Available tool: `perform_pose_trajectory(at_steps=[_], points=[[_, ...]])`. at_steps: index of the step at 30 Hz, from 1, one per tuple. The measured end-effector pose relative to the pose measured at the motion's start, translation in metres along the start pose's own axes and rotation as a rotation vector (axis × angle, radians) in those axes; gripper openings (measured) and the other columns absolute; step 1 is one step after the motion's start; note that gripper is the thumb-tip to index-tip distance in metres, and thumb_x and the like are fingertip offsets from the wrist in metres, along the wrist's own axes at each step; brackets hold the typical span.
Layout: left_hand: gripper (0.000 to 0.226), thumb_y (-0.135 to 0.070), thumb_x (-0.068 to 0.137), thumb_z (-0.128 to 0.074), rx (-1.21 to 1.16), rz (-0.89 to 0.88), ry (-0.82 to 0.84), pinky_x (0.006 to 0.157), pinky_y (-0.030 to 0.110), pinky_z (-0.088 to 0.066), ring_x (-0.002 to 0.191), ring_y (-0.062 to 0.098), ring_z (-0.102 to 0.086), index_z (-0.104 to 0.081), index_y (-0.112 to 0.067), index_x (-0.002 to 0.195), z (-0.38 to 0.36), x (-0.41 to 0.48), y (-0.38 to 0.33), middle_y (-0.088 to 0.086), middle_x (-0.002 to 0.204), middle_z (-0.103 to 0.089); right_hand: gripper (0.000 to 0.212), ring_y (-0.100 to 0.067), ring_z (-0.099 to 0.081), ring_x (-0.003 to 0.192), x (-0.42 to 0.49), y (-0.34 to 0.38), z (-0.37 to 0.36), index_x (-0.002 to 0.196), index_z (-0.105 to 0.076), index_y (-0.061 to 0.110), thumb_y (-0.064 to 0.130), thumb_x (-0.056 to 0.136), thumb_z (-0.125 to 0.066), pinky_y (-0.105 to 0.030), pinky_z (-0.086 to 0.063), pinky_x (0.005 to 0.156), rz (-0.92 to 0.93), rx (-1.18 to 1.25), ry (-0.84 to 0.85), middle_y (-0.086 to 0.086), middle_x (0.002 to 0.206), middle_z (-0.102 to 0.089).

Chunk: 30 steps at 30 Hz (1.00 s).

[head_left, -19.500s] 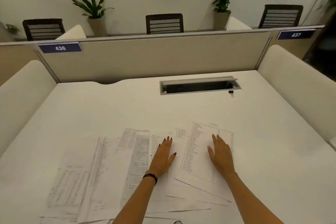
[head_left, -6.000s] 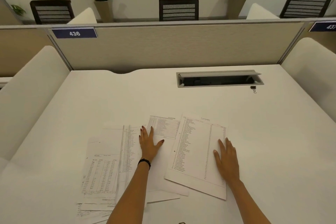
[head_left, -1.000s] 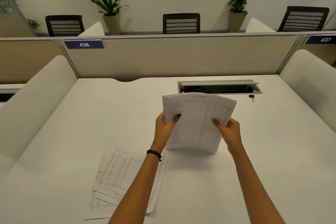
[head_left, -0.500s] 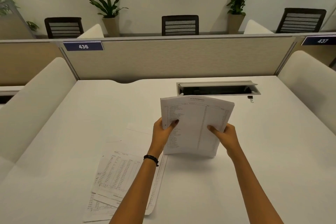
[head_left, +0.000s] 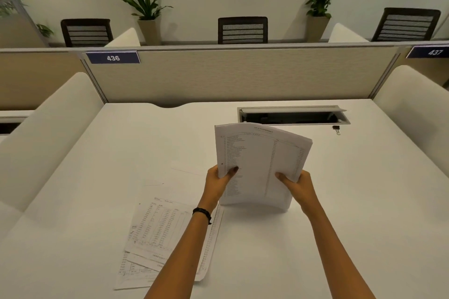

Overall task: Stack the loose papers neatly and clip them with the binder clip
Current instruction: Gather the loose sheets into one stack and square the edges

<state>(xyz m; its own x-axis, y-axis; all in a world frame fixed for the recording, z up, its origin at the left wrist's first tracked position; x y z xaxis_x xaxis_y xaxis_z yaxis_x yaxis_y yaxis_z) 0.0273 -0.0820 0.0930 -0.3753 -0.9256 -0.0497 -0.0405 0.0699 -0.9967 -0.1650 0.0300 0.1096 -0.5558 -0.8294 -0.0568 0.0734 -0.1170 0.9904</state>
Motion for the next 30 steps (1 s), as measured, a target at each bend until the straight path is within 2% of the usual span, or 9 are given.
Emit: perform_pose_trajectory(at_steps=[2, 7, 11, 16, 18, 21, 24, 27, 30], points=[[0.016, -0.021, 0.084, -0.065, 0.002, 0.016, -0.007, 0.065, 0.015, -0.055, 0.090, 0.016, -0.064, -0.062, -0.026, 0.099, 0.000, 0.000, 0.006, -0.004, 0.096, -0.067, 0.012, -0.026, -0.062, 0.088, 0.000, -0.002, -0.002, 0.091, -0.066, 0.012, 0.015, 0.080, -0.069, -0.034, -0.054, 0.072, 0.003, -0.014, -0.003, -0.005, 0.091, -0.067], [0.021, -0.021, 0.084, -0.066, 0.001, -0.007, -0.011, 0.069, 0.018, -0.057, 0.088, 0.008, -0.066, -0.060, -0.023, 0.103, 0.000, 0.002, 0.002, -0.007, 0.099, -0.067, 0.022, -0.019, -0.065, 0.084, 0.001, 0.005, 0.000, 0.101, -0.063, 0.008, 0.016, 0.081, -0.068, -0.024, -0.057, 0.066, 0.044, -0.052, -0.044, -0.006, 0.096, -0.066], [0.024, -0.024, 0.084, -0.066, 0.098, 0.030, 0.058, 0.077, 0.031, -0.059, 0.094, 0.016, -0.067, -0.060, -0.020, 0.106, 0.004, 0.005, 0.008, 0.000, 0.107, -0.067, 0.025, -0.014, -0.065, 0.085, 0.001, 0.003, 0.003, 0.107, -0.059, 0.011, 0.017, 0.083, -0.065, -0.022, -0.058, 0.064, 0.080, -0.075, -0.046, -0.001, 0.099, -0.065], [0.027, -0.025, 0.086, -0.064, 0.275, 0.093, 0.170, 0.081, 0.030, -0.057, 0.096, 0.018, -0.065, -0.060, -0.017, 0.111, 0.018, 0.006, 0.033, 0.001, 0.107, -0.066, 0.034, -0.015, -0.065, 0.089, -0.006, -0.025, 0.005, 0.117, -0.055, 0.011, 0.020, 0.085, -0.063, -0.024, -0.059, 0.066, 0.029, -0.094, -0.050, -0.002, 0.107, -0.063], [0.023, -0.022, 0.086, -0.063, 0.362, 0.094, 0.092, 0.078, 0.031, -0.056, 0.092, 0.022, -0.064, -0.060, -0.018, 0.108, 0.033, 0.006, 0.046, 0.002, 0.101, -0.066, 0.036, -0.022, -0.066, 0.092, -0.008, -0.041, 0.006, 0.118, -0.054, 0.012, 0.021, 0.085, -0.063, -0.031, -0.059, 0.070, -0.027, -0.077, -0.062, -0.005, 0.110, -0.063], [0.022, -0.015, 0.085, -0.064, 0.504, 0.026, -0.117, 0.076, 0.024, -0.049, 0.094, 0.019, -0.059, -0.062, -0.016, 0.107, 0.069, 0.003, 0.060, 0.003, 0.105, -0.061, 0.039, -0.027, -0.063, 0.097, -0.012, -0.062, 0.008, 0.122, -0.052, 0.009, 0.017, 0.085, -0.063, -0.038, -0.056, 0.077, -0.086, -0.081, -0.100, -0.009, 0.115, -0.062], [0.028, -0.012, 0.082, -0.068, 0.707, -0.004, -0.355, 0.083, 0.040, -0.051, 0.102, 0.029, -0.054, -0.062, -0.012, 0.109, 0.109, -0.003, 0.070, 0.013, 0.112, -0.057, 0.041, -0.031, -0.061, 0.101, -0.015, -0.078, 0.010, 0.124, -0.050, 0.006, 0.014, 0.086, -0.062, -0.044, -0.054, 0.083, -0.130, -0.110, -0.126, -0.013, 0.119, -0.060], [0.048, -0.023, 0.076, -0.074, 0.933, 0.128, -0.503, 0.086, 0.049, -0.044, 0.108, 0.037, -0.047, -0.057, -0.008, 0.119, 0.141, -0.011, 0.075, 0.021, 0.119, -0.052, 0.042, -0.034, -0.060, 0.104, -0.018, -0.090, 0.012, 0.124, -0.050, 0.004, 0.014, 0.085, -0.062, -0.047, -0.053, 0.086, -0.164, -0.149, -0.149, -0.016, 0.122, -0.059], [0.077, -0.040, 0.067, -0.079, 1.027, 0.304, -0.509, 0.091, 0.052, -0.039, 0.115, 0.039, -0.041, -0.048, -0.003, 0.127, 0.161, -0.015, 0.082, 0.023, 0.125, -0.045, 0.040, -0.036, -0.060, 0.103, -0.021, -0.100, 0.012, 0.121, -0.051, 0.003, 0.014, 0.085, -0.063, -0.046, -0.052, 0.086, -0.193, -0.170, -0.161, -0.018, 0.122, -0.059]])
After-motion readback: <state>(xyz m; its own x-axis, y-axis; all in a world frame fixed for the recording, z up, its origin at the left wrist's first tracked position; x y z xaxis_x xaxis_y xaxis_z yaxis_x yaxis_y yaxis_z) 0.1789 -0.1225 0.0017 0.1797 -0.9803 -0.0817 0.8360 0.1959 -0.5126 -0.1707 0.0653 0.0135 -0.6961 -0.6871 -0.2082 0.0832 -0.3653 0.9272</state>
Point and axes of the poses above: each hand's wrist, its own x-axis towards the middle knuckle, its own z-axis out of the back of the hand, y = z × x, the point moved 3 cm from there along x, towards the middle knuckle
